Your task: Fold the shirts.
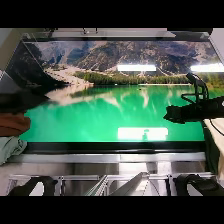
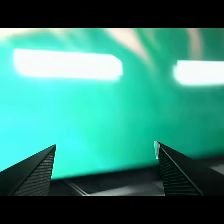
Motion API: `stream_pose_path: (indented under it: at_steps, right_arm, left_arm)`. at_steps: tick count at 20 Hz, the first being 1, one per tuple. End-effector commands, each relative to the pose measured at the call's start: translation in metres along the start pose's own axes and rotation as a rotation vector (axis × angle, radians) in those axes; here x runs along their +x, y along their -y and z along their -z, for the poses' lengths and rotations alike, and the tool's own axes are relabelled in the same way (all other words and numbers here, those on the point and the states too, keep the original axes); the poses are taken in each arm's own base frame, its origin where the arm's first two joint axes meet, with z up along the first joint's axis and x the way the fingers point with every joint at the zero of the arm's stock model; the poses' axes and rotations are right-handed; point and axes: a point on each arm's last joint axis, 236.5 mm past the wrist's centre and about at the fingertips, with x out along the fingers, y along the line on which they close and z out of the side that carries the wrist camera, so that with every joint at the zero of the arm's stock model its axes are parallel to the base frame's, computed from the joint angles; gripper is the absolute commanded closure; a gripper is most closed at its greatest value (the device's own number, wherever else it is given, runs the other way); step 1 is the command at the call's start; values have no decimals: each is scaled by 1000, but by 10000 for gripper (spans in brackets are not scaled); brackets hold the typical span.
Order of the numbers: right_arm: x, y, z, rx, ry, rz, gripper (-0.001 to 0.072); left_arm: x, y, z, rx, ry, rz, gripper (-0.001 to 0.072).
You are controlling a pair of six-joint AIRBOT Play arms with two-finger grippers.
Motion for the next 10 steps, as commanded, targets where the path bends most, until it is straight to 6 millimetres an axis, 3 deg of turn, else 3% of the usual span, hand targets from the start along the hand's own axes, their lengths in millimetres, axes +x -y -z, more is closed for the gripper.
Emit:
stream_pose_path:
  at_steps: [1,3,5,7,10]
  right_arm:
    - [0,0,0,0,-2,0,690]
    - [0,0,0,0,-2,0,690]
    - [0,0,0,0,-2,0,690]
    - [0,0,0,0,-2,-1,690]
    - [0,0,-3,0,13,0,690]
  left_arm:
    - [-62,-163,-33,-237,109,-437,-7]
    - [-76,-233,-12,-467,111,-505,-5]
    - [-67,-284,17,-673,98,-464,2]
    - [-50,-326,42,-765,91,-450,2]
    - [-30,-363,65,-841,34,-431,2]
